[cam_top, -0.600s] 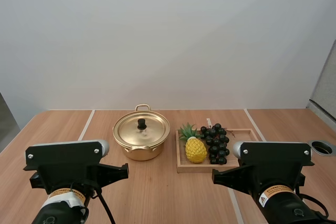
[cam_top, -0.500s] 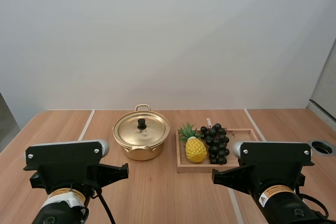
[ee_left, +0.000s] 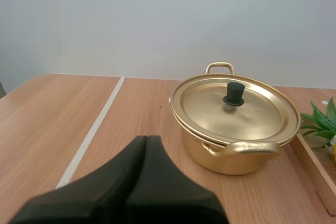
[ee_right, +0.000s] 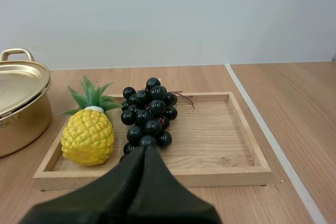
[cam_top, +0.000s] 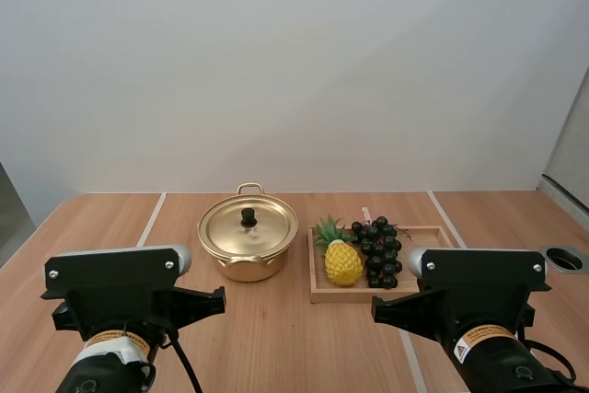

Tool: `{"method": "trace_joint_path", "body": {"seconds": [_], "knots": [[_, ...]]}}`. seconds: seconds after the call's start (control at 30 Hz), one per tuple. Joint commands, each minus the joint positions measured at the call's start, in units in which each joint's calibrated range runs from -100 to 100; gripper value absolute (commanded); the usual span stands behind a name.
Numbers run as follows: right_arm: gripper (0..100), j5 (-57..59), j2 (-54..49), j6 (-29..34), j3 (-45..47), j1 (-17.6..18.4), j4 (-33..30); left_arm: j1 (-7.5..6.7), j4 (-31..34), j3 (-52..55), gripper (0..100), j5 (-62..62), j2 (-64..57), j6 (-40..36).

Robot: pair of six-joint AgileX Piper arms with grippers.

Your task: Open the pot, put the grape inside, and close it

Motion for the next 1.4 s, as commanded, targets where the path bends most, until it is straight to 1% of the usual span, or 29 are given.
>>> {"method": "trace_joint_path", "body": {"seconds": [0.0,1.1,1.23,1.3,1.37], "knots": [[0,0.1,-0.3,0.1,0.1,-0.2,0.0,0.08,-1.2,0.1,0,-1.3,-0.3,-0.6],[0,-0.1,-0.3,0.1,0.1,-0.2,-0.2,0.08,-1.2,0.1,0,-1.5,-0.3,-0.6],[0,-8.5,-0.3,0.1,0.1,-0.2,-0.5,0.08,-0.3,-0.1,0,-4.7,-0.3,-0.6],[0,-9.3,-0.3,0.1,-0.7,-0.2,-0.6,0.08,-0.1,-3.6,0,-5.0,-0.3,-0.4],[0,-9.5,-0.3,0.1,-4.3,-0.2,-0.6,0.08,0.0,-7.7,0,-5.0,-0.3,0.6]]}}
